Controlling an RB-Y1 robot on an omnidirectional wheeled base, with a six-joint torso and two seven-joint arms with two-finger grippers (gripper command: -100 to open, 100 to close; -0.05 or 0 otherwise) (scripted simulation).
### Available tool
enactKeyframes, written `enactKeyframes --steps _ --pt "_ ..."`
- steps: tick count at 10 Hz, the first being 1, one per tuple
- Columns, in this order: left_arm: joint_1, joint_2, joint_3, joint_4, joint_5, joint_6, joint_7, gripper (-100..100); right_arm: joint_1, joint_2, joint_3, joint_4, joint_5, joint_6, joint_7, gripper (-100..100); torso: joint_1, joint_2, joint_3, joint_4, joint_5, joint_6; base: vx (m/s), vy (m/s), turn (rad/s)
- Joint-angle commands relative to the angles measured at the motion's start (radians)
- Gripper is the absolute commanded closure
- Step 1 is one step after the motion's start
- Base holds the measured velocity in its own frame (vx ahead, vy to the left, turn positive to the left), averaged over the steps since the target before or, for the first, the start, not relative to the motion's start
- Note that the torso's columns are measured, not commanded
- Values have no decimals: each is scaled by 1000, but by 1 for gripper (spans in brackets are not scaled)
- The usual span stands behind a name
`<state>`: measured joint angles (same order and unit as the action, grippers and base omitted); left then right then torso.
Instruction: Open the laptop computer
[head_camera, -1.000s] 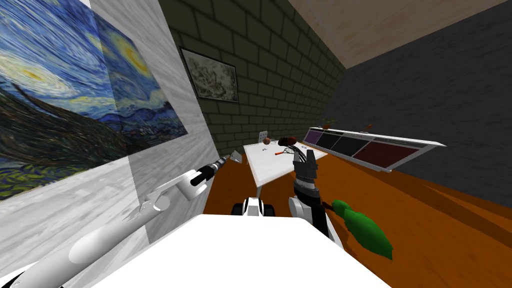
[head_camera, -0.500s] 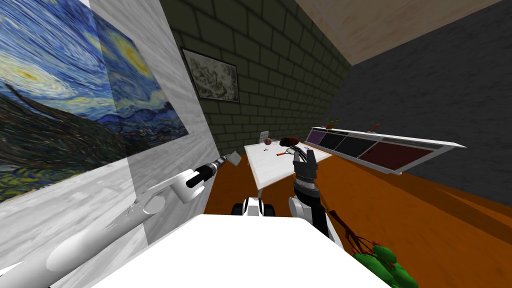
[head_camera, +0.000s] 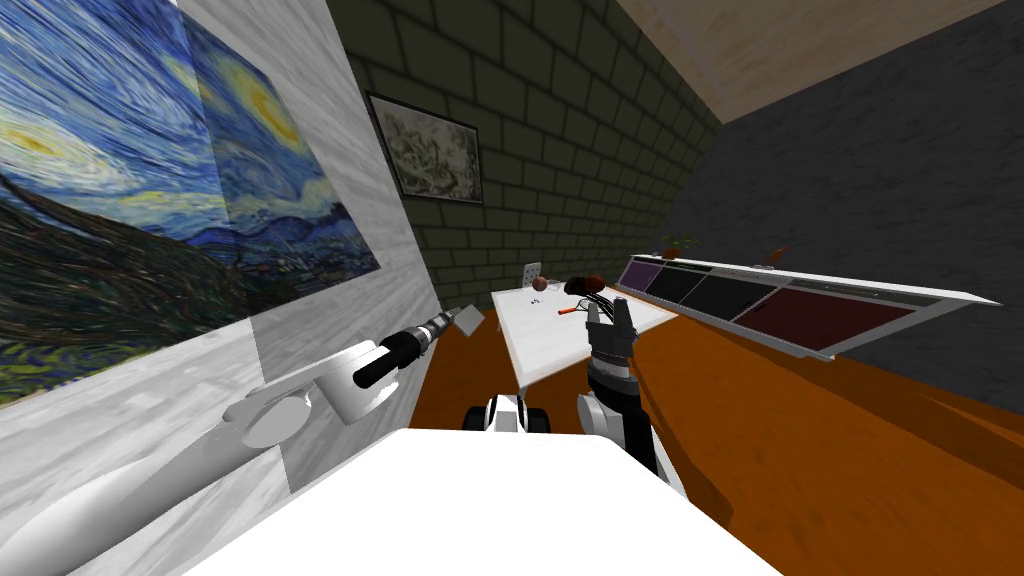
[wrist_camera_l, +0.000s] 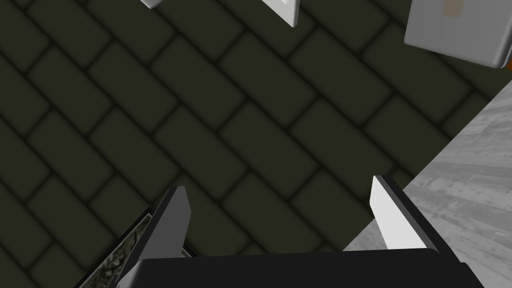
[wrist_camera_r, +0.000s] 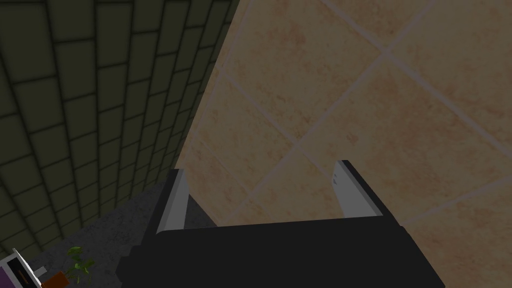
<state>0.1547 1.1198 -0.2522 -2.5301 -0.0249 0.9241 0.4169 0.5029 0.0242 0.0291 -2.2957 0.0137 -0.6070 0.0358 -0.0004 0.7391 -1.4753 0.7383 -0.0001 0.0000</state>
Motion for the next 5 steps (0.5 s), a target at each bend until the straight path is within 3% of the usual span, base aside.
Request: enactKeyframes --steps 1,2,5 --pt "5 20 5 -28 6 16 13 -100 0 0 0 0 0 0 0 0 1 0 1 0 0 0 0 0 0" --pt "6 22 6 -31 6 19 16 0 0 0 0 0 0 0 0 0 1 0 1 0 0 0 0 0 0" --pt "6 22 6 -30 6 19 15 0 0 0 0 0 0 0 0 0 0 -1 -1 0 0 0 0 0 0"
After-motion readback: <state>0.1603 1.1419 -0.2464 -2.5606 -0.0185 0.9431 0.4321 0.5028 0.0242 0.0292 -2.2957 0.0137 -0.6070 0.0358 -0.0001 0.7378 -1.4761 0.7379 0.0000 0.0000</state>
